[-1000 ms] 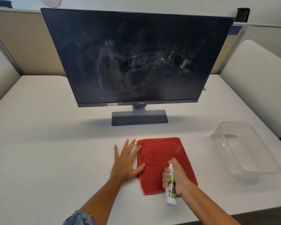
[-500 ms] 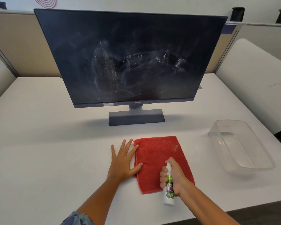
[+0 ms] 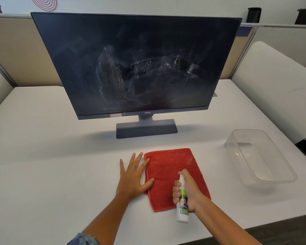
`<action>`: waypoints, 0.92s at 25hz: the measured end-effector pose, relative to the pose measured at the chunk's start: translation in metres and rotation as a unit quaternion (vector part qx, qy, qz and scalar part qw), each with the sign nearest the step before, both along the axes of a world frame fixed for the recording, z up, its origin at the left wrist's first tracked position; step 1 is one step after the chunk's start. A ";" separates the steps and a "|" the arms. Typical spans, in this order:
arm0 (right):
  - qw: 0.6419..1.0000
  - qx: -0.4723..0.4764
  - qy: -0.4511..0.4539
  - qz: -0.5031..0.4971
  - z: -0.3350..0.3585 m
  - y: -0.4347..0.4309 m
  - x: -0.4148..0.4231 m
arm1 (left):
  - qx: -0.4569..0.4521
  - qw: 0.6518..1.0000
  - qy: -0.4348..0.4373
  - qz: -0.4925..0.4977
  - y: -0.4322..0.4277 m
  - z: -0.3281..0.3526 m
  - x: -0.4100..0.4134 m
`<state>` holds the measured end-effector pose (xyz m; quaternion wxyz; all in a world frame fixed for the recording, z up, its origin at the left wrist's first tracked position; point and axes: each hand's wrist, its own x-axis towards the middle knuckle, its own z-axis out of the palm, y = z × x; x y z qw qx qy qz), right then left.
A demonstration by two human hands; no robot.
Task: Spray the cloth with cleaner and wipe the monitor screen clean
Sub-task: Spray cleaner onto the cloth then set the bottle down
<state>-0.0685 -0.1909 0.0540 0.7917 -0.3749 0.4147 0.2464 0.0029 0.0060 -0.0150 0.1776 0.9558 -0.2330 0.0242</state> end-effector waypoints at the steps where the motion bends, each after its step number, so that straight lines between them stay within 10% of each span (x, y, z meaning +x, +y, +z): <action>1: 1.000 0.000 -0.004 0.003 0.000 0.000 0.001 | -0.001 1.000 0.000 0.000 0.000 0.000 0.000; 16: 0.998 -0.037 -0.042 -0.009 0.005 -0.002 0.009 | 0.008 1.000 0.004 0.003 0.001 0.002 -0.001; 23: 0.959 -0.209 -0.164 -0.098 0.019 -0.039 0.023 | 0.020 1.000 0.015 0.003 0.000 0.005 0.000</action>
